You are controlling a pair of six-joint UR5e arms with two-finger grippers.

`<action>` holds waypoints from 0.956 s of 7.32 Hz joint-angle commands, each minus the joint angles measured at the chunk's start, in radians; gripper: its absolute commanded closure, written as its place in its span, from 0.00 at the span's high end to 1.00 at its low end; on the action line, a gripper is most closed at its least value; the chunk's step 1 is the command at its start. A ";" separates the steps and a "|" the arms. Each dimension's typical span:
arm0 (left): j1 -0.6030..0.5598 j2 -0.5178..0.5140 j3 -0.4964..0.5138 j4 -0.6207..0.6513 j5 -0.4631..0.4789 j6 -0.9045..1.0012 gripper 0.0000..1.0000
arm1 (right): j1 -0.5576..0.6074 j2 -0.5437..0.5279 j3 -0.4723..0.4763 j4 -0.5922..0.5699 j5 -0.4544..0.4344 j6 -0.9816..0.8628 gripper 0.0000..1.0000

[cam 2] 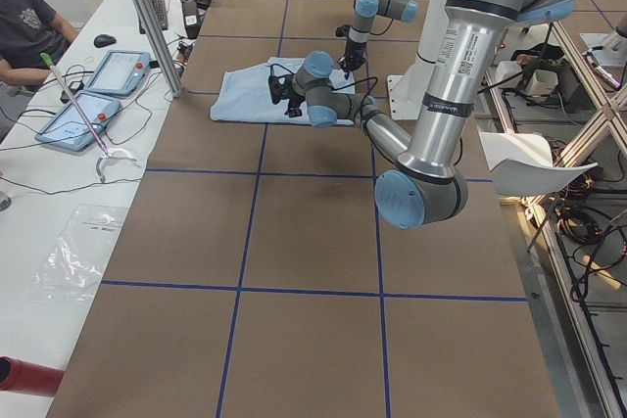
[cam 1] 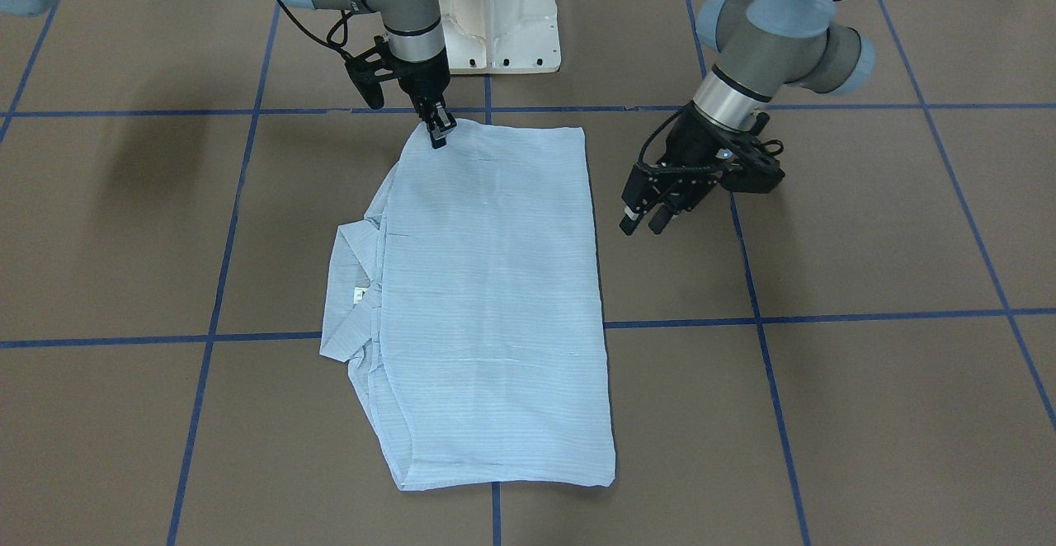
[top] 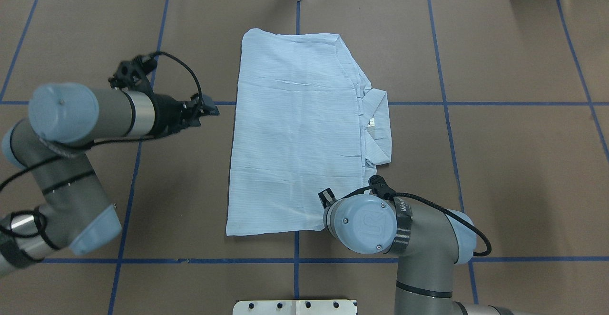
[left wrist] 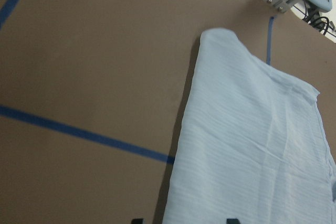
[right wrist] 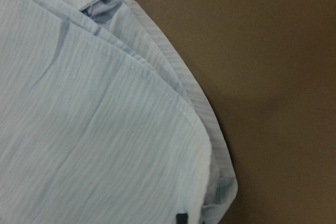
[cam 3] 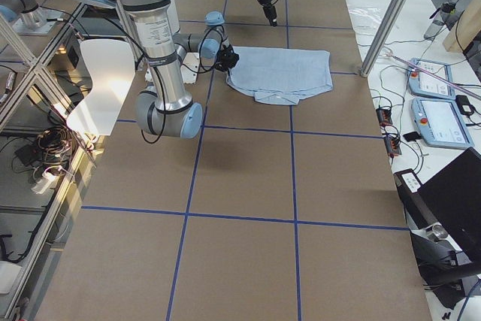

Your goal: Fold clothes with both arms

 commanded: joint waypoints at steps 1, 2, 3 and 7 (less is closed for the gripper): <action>0.244 0.062 -0.137 0.133 0.157 -0.224 0.61 | 0.001 -0.035 0.036 0.001 0.003 0.000 0.00; 0.334 0.065 -0.135 0.145 0.210 -0.269 0.61 | 0.001 -0.038 0.036 0.001 0.005 -0.002 0.00; 0.388 0.065 -0.123 0.157 0.228 -0.310 0.61 | -0.001 -0.038 0.039 0.001 0.005 0.000 0.00; 0.441 0.032 -0.105 0.200 0.234 -0.335 0.57 | -0.001 -0.038 0.040 0.001 0.005 0.000 0.00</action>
